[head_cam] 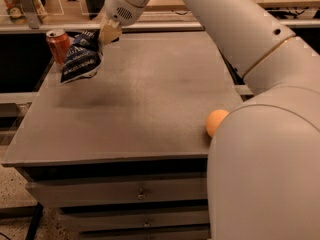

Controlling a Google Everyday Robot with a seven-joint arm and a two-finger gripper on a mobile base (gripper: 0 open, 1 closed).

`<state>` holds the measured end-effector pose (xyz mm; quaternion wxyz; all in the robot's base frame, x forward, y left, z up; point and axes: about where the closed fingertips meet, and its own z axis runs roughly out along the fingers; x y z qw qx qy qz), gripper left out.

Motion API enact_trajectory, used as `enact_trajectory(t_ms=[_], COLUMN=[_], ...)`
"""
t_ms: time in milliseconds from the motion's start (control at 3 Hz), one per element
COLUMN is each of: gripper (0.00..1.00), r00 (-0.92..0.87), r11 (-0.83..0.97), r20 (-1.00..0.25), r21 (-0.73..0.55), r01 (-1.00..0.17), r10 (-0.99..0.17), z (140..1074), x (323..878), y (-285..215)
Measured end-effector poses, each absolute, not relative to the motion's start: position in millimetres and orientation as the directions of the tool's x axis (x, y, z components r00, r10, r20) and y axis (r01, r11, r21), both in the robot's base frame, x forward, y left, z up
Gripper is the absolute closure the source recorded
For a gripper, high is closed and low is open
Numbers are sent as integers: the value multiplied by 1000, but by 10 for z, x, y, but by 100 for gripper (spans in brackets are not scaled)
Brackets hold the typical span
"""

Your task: Move blue chip bag near coke can

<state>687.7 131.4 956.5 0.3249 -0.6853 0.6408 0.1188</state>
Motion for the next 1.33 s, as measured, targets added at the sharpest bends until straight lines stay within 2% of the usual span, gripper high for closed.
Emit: enact_trajectory(t_ms=[333, 667, 1333], gripper=[100, 83, 36], r00=[128, 92, 9], r11=[46, 74, 140], r20=[-593, -606, -644], r21=[-270, -243, -180], r01=[-962, -967, -974], r10=[-795, -790, -765], z=[9517, 9487, 9458], x=[7003, 7104, 7241], y=[1419, 1464, 1529])
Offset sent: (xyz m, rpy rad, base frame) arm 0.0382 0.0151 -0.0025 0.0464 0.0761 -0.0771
